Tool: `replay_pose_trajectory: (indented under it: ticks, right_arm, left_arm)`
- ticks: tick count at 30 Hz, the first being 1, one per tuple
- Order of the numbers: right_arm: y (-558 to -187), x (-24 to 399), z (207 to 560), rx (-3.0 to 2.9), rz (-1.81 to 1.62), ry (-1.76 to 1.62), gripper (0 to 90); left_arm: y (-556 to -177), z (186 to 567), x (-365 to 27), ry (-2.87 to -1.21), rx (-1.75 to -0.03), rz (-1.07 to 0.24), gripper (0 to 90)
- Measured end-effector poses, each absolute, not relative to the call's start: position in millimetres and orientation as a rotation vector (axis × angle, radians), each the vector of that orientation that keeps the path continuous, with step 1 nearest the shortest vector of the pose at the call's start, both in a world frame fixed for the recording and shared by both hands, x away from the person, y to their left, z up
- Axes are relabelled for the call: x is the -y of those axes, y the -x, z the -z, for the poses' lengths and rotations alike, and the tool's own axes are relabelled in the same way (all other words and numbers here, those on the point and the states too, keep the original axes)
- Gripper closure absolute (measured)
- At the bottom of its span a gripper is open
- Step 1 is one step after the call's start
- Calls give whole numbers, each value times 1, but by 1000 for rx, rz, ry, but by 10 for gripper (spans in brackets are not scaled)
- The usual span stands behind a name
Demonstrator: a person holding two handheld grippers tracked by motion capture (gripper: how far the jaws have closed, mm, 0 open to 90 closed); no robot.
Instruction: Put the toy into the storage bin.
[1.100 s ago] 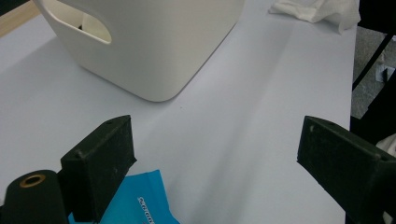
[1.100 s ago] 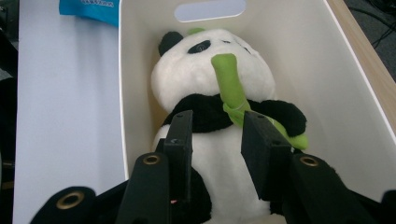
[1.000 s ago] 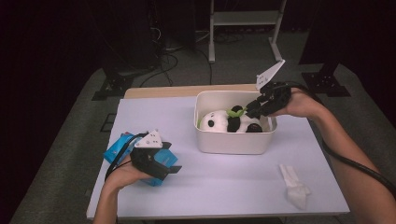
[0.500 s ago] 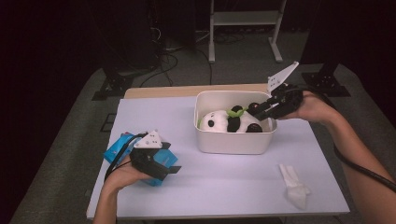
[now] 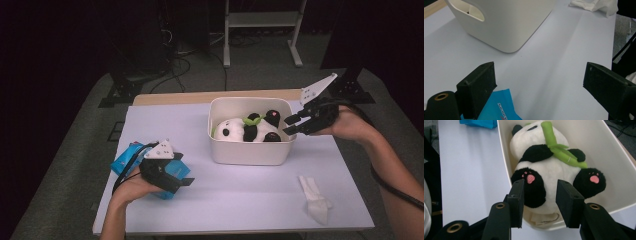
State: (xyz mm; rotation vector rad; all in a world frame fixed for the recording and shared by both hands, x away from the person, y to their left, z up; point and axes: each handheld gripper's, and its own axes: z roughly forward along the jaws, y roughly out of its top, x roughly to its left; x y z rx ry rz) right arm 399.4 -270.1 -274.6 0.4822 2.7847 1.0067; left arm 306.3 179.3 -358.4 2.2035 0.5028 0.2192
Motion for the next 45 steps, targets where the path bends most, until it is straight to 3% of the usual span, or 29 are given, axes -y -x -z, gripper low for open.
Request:
replay_pose_trajectory:
  ticks: [18,45]
  right_arm:
    - [-371,302,294,-2757,-1056,-548,542]
    - [-337,333,357,-2719,-1136,-689,486]
  left_arm:
    - [-306,359,-179,-2205,-501,-212,98]
    - [-307,363,-179,-2216,-507,-220,96]
